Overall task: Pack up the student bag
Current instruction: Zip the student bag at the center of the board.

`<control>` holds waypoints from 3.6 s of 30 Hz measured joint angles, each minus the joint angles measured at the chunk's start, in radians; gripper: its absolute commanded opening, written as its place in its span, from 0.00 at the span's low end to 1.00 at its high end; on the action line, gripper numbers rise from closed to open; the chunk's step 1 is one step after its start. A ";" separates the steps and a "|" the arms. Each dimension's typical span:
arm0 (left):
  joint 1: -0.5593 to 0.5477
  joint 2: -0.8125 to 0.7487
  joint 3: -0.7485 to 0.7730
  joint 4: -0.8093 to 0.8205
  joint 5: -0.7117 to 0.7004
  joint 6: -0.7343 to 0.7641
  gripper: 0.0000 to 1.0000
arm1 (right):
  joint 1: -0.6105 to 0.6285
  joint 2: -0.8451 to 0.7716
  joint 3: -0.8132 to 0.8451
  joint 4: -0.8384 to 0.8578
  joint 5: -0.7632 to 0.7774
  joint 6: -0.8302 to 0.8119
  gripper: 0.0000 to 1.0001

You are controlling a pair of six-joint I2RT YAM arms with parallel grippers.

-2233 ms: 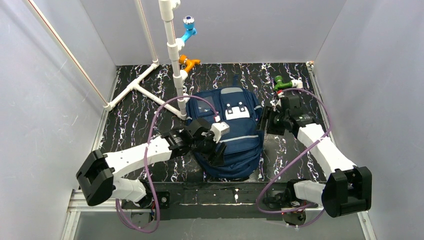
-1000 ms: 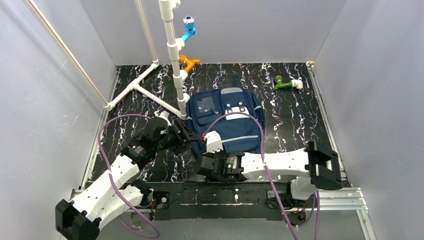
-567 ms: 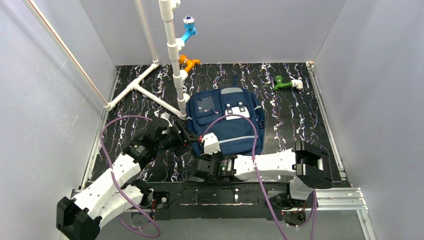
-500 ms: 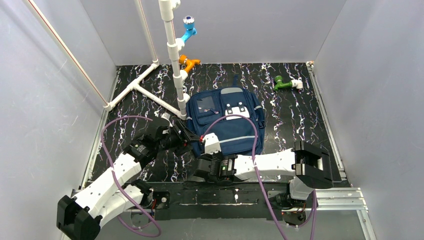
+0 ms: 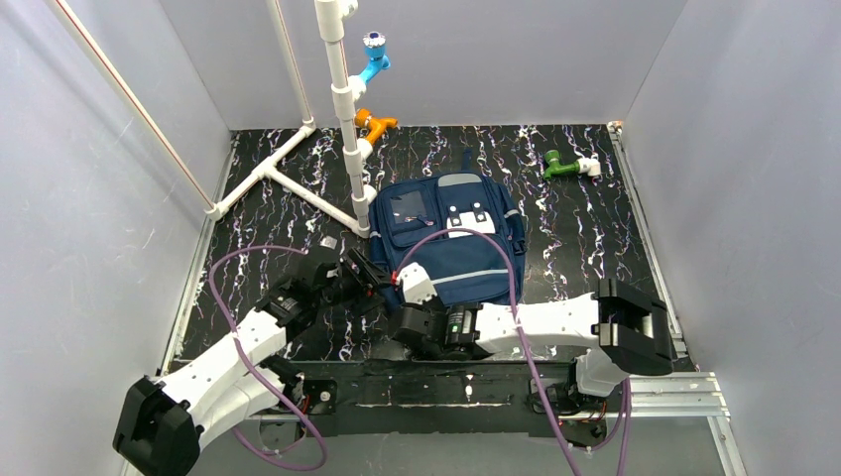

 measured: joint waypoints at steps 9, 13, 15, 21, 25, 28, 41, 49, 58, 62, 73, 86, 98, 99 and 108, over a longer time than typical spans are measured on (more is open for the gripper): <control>0.000 0.042 -0.108 0.138 0.004 -0.023 0.70 | -0.009 -0.030 -0.013 0.042 -0.064 -0.121 0.01; 0.000 0.072 -0.108 0.145 0.014 -0.022 0.69 | -0.010 -0.085 -0.056 0.087 -0.076 -0.146 0.01; 0.000 0.082 -0.108 0.153 0.018 -0.021 0.68 | -0.012 -0.119 -0.083 0.123 -0.084 -0.155 0.01; 0.000 0.121 -0.089 0.172 0.040 -0.010 0.58 | -0.016 -0.167 -0.127 0.185 -0.103 -0.165 0.01; 0.000 0.135 -0.061 0.174 0.066 0.005 0.56 | -0.020 -0.191 -0.128 0.188 -0.113 -0.187 0.01; -0.002 0.127 -0.051 0.178 0.074 0.005 0.59 | -0.022 -0.220 -0.133 0.188 -0.115 -0.195 0.01; -0.080 0.182 0.072 0.195 0.097 -0.035 0.46 | -0.022 -0.234 -0.134 0.198 -0.117 -0.242 0.01; -0.105 0.211 0.076 0.187 0.064 -0.050 0.52 | -0.022 -0.235 -0.134 0.199 -0.122 -0.266 0.01; -0.120 0.260 0.074 0.194 0.054 -0.054 0.19 | -0.023 -0.235 -0.134 0.188 -0.129 -0.289 0.01; -0.123 0.251 0.061 0.194 0.036 -0.034 0.00 | -0.023 -0.235 -0.132 0.182 -0.131 -0.295 0.01; -0.082 0.166 0.043 0.134 0.019 0.033 0.00 | -0.022 -0.283 -0.120 0.095 -0.150 -0.348 0.01; -0.028 0.049 0.038 0.038 0.045 0.099 0.00 | -0.028 -0.568 -0.207 -0.116 -0.135 -0.262 0.01; 0.042 -0.124 0.108 -0.243 -0.022 0.261 0.01 | -0.016 -0.746 -0.210 -0.182 -0.158 -0.227 0.01; 0.044 -0.122 0.115 -0.259 -0.020 0.278 0.11 | -0.016 -0.750 -0.215 -0.177 -0.167 -0.237 0.01; 0.070 -0.110 0.133 -0.264 0.079 0.351 0.44 | -0.020 -0.695 -0.220 -0.133 -0.187 -0.317 0.01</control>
